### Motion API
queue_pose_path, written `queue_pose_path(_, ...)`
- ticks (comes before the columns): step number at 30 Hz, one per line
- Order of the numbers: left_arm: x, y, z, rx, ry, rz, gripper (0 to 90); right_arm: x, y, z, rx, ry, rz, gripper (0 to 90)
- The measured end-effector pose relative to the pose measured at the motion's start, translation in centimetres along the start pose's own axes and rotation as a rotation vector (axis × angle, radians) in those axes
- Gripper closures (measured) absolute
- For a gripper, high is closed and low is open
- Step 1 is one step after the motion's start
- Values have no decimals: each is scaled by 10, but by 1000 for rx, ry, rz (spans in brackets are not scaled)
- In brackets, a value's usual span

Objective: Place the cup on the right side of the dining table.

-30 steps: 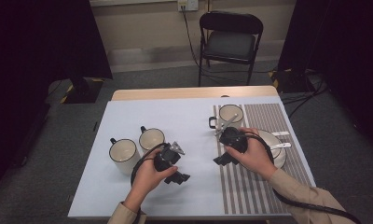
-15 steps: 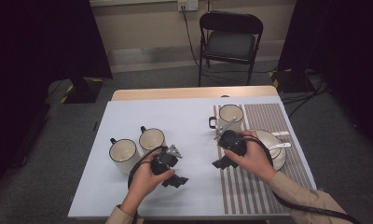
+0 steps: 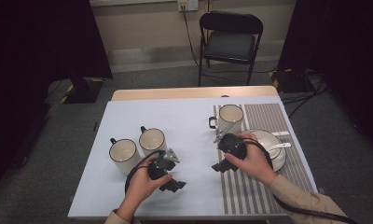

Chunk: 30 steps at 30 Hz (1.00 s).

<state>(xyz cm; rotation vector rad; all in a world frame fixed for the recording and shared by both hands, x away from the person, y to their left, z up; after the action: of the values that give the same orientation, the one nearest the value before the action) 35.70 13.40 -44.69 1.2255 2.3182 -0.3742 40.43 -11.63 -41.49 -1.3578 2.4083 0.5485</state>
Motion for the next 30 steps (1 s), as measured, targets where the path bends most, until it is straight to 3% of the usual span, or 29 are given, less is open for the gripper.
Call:
queue_pose_path(9,7,0,-1,7,-18,-25,186,1,4,1,-6,8,-15,171)
queue_pose_path(14,9,-2,-4,5,-25,-12,186,1,5,0,-8,4,-16,170)
queue_pose_path(30,28,-1,-12,-1,-48,-33,186,2,12,1,-31,6,-36,170)
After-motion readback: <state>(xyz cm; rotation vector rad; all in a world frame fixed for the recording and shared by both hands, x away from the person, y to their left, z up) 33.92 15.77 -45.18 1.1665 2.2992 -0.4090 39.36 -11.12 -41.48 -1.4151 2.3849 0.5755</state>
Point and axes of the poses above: each handheld gripper's, and its own axes: z roughly forward along the jaws, x roughly out of its underside, y roughly to its left, the point moved 1 cm from there along z, roughly forward along the jaws, and after that the axes turned 6 degrees about -x, right-handed, at the moved point
